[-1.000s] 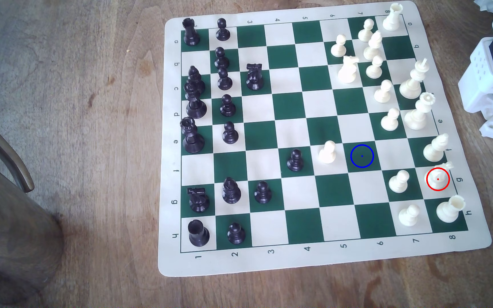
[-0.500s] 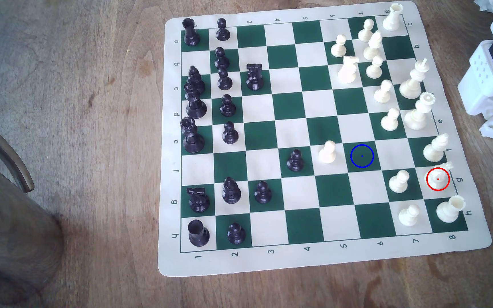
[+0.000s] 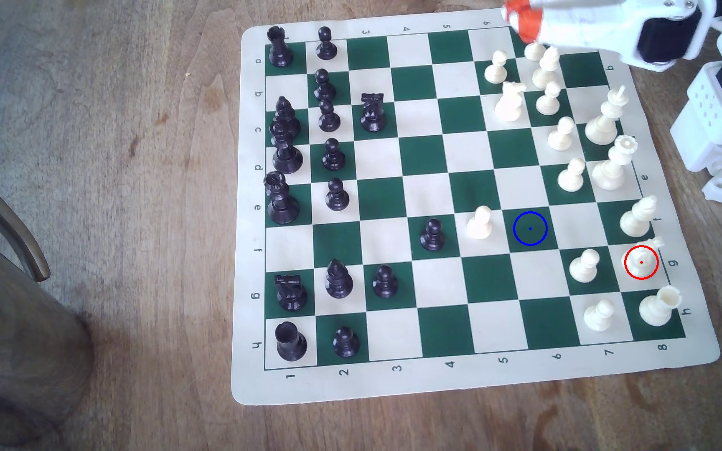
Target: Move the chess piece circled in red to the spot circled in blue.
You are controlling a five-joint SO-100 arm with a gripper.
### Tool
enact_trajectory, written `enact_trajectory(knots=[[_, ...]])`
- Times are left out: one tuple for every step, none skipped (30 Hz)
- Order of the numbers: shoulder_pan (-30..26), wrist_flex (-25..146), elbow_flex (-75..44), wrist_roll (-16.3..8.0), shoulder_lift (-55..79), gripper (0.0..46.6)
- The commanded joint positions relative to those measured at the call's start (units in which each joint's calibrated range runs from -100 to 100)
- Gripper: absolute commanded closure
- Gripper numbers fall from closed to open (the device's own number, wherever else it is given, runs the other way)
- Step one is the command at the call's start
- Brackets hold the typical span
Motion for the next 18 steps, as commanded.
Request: enact_trajectory(knots=[[-4.78,27.19,-17.43,-1.61,7.79,43.4],[-7.36,32.51,-18.61,-1.9,8.98,43.2],[-10.57,36.61,-18.61,-2.98,9.75,43.6],[-13.62,37.18,-17.97,-5.71,10.51,44.5],[-15.96,37.34,-16.52,-6.84,10.94,43.4],[-17.84,36.93,-14.8,-7.42,10.85,40.7],[-19.64,36.85,-13.35,-7.57,10.68,38.1],[-21.05,36.85,-12.62,-8.01,10.6,33.4],[-22.3,37.42,-12.62,-8.3,10.6,30.0],[-24.02,38.49,-12.62,-8.74,10.77,28.6],[-25.58,39.72,-12.44,-9.04,11.44,29.6],[-27.15,41.11,-11.81,-9.28,12.29,31.3],[-28.71,42.09,-9.99,-9.52,12.97,32.8],[-29.73,42.09,-7.64,-9.82,13.23,33.2],[-30.36,41.03,-5.19,-10.26,13.31,33.2],[-31.45,39.72,-3.01,-10.89,13.4,32.6],[-33.17,38.73,-1.92,-11.72,13.82,32.5],[-34.42,38.0,-1.92,-12.26,14.5,32.5]])
